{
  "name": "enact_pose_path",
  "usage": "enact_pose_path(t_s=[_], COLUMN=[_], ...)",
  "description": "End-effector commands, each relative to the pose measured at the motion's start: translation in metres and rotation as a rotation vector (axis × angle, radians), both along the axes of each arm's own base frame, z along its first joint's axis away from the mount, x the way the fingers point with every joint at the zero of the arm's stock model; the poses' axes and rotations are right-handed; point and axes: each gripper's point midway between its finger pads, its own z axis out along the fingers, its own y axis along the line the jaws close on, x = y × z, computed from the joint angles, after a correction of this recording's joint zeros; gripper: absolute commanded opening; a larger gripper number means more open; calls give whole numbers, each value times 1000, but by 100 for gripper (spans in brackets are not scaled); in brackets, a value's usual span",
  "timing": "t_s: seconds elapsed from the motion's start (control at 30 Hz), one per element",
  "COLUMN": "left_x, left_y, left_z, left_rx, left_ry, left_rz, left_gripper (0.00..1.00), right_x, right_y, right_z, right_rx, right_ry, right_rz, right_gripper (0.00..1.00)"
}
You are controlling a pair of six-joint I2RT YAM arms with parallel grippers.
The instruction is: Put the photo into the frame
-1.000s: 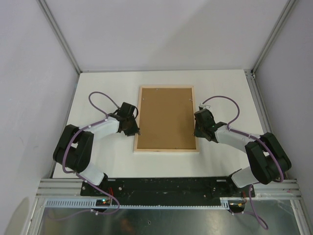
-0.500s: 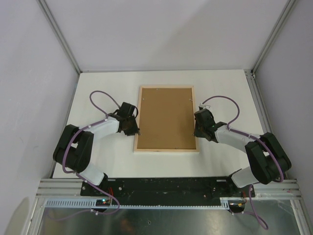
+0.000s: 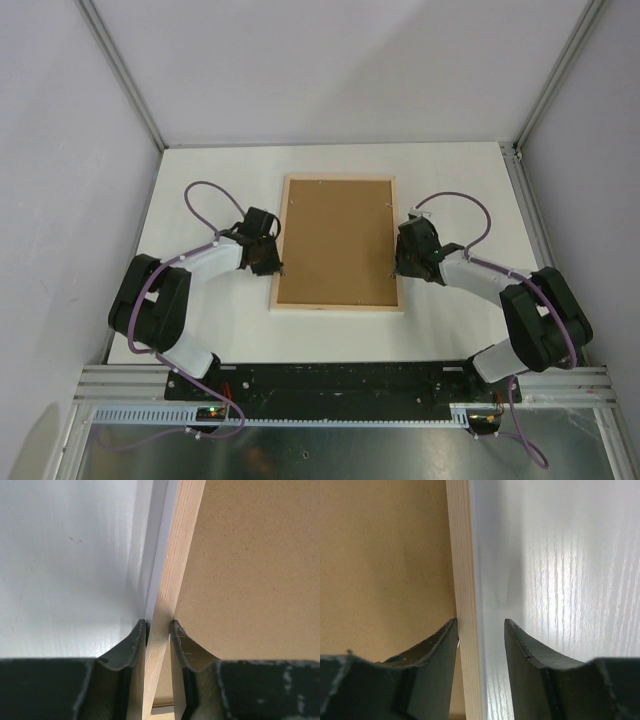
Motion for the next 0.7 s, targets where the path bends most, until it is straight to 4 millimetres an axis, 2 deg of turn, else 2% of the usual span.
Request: enact_pose_path(t_s=[0.0,0.07,0.2,0.37,0.57,0.67], left_x=[13,15,22,30,34,32], left_y=[7,6,2,-6,-17,-31], left_z=[18,23,36,57,96,119], left_rx=[28,24,14,-12,-28,6], left_ry=[-54,-67,-100,-156,-271,-355], left_rz=[-15,-24,-54,-97,-162,-223], left_gripper=[18,23,39,58,72,78], right_x=[23,29,40,46,44,41], right_y=[1,2,6,10,12,14], right_z=[15,16,16,8,-1,-5], right_rx=[17,24,31,22,11,6], right_ry=[-37,-41,-41,-23,2,13], right_rz=[-16,-20,-18,-15,-8,1], right_gripper=[47,48,45,44,39,34])
